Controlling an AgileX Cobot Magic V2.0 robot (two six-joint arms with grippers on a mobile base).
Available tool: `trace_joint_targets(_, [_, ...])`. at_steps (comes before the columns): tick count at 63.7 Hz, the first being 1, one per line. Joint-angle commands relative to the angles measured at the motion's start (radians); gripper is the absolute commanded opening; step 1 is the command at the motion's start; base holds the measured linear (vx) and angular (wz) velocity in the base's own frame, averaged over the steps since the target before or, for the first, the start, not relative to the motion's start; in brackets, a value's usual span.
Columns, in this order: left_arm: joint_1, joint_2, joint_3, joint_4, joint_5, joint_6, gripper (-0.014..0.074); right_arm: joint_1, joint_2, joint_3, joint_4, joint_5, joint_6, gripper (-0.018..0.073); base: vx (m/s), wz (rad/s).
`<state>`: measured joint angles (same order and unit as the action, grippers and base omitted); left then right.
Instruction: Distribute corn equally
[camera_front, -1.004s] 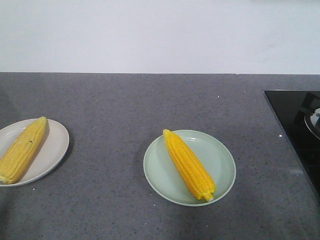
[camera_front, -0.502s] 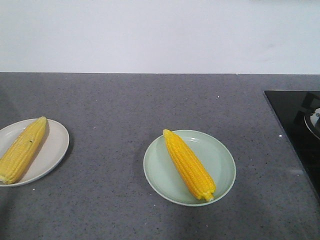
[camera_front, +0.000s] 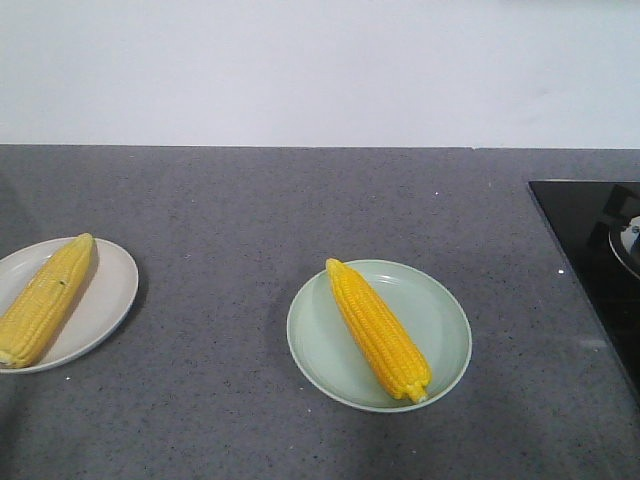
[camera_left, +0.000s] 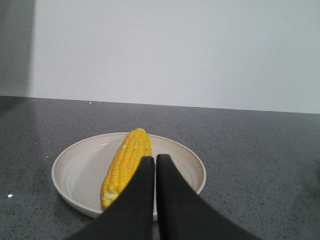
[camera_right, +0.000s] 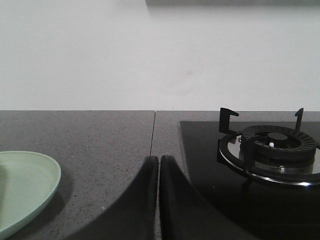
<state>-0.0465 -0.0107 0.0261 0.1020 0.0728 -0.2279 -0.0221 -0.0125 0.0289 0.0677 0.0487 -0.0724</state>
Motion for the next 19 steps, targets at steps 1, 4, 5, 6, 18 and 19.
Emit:
trace_joint_targets(1, [-0.001,-0.017,0.007,-0.001,-0.081,0.001,-0.0006,0.000,-0.001,0.007,-0.008,-0.072,0.001,-0.0006,0.00,0.00])
trace_joint_targets(4, [-0.001,-0.017,0.007,-0.001,-0.081,0.001,-0.0006,0.000,-0.001,0.007,-0.008,-0.072,0.001,-0.0006,0.00,0.00])
trace_joint_targets(5, [-0.001,-0.017,0.007,-0.001,-0.081,0.001,-0.0006,0.000,-0.001,0.007,-0.008,-0.072,0.001,-0.0006,0.00,0.00])
trace_joint_targets(6, [-0.001,-0.017,0.007,-0.001,-0.081,0.001,-0.0006,0.000,-0.001,0.007,-0.008,-0.072,0.001,-0.0006,0.00,0.00])
trace_joint_targets(18, [-0.001,-0.017,0.007,-0.002,-0.081,0.001,-0.0006,0.000,-0.001,0.007,-0.008,-0.072,0.001,-0.0006,0.00,0.00])
trace_joint_targets(19, [-0.001,-0.017,0.007,-0.002,-0.081,0.001,-0.0006,0.000,-0.001,0.007,-0.008,-0.072,0.001,-0.0006,0.00,0.00])
